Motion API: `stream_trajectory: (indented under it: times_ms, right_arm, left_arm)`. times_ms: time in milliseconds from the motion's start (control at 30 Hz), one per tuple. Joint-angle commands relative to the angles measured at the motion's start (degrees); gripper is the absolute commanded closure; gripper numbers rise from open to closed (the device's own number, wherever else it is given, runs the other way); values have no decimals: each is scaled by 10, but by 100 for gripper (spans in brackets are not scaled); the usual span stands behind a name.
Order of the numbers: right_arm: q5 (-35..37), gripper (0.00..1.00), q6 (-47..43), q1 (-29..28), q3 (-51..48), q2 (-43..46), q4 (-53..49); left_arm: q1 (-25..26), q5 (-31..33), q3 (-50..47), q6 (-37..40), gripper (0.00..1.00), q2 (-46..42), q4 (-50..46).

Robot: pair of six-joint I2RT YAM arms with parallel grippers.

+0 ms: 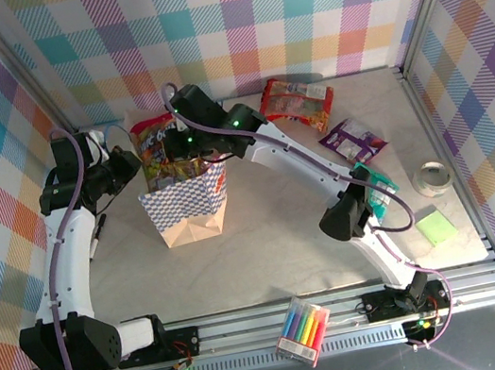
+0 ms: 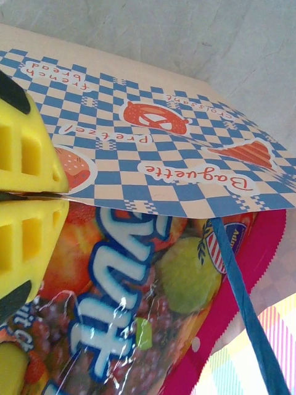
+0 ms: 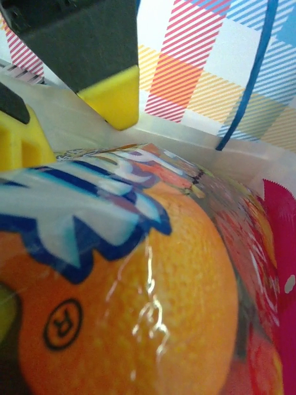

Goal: Place the snacks into the paper bag

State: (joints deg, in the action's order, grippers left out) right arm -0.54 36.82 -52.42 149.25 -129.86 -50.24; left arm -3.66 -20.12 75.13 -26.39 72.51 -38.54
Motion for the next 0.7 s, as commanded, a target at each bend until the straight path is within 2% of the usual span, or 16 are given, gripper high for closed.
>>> stream_trajectory:
  times_ms: [0,333,667]
  right_arm:
    - [-26,100,44,0,36,16,94]
    - [-42,100,136,0,36,-15,126]
    - [-41,100,159,0,33,-31,113]
  left_arm:
    - [-9,-14,-16,-10,89,-6,-1]
    - [-9,-21,-19,-13,89,-4,2]
    - [-9,-23,-18,-14,89,-2,4]
